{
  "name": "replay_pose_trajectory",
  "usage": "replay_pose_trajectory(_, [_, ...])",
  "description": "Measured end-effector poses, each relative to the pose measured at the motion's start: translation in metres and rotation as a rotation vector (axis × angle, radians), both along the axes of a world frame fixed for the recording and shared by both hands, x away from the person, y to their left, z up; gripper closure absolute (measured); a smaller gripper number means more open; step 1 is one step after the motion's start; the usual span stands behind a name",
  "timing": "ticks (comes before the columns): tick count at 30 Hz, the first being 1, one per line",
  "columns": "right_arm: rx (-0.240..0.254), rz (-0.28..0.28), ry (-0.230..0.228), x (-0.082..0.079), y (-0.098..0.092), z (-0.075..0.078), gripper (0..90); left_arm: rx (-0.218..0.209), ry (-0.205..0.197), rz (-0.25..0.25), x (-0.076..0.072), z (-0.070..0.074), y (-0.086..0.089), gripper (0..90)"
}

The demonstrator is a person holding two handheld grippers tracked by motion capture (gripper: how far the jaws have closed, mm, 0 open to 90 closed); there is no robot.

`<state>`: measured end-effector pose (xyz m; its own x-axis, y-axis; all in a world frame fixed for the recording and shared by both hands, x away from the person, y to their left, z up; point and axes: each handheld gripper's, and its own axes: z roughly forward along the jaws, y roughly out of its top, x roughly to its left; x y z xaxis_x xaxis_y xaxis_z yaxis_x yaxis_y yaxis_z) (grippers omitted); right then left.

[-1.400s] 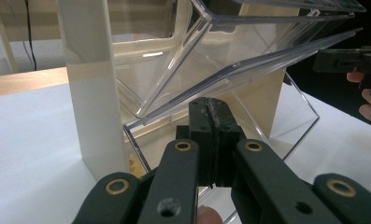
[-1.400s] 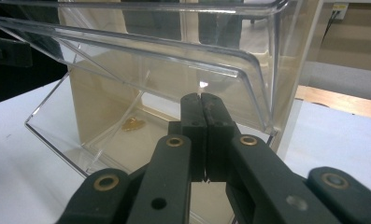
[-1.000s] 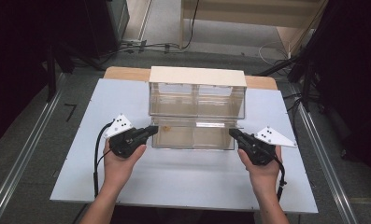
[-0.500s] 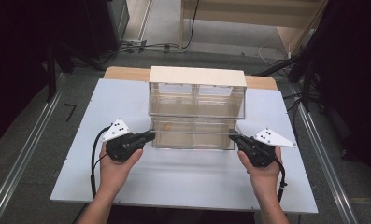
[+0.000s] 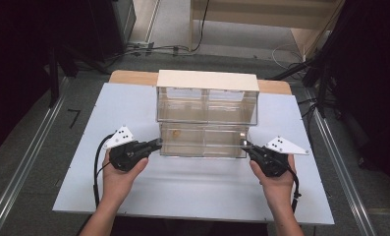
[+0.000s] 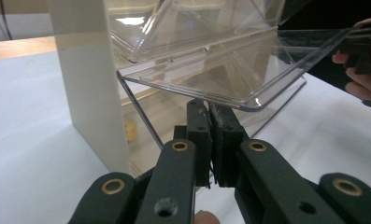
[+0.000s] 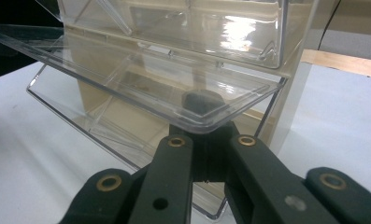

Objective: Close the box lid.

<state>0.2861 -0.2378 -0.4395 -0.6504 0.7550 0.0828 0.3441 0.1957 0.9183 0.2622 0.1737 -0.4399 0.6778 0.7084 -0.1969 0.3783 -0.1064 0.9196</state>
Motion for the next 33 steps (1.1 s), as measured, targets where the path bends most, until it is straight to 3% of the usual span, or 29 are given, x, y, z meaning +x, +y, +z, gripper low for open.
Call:
replay_pose_trajectory(12, [-0.034, 0.01, 0.031, 0.002, -0.006, -0.001, 87.4, 0.028, 0.037, -0.022, 0.003, -0.005, 0.0, 88.0])
replay_pose_trajectory(20, [-0.051, 0.007, 0.075, 0.006, -0.011, -0.005, 87.4, 0.041, 0.055, -0.031, 0.005, -0.009, -0.001, 88.0])
replay_pose_trajectory(33, [-0.077, 0.008, 0.112, 0.008, -0.016, -0.007, 87.5, 0.09, 0.089, -0.039, 0.008, -0.015, -0.004, 88.0])
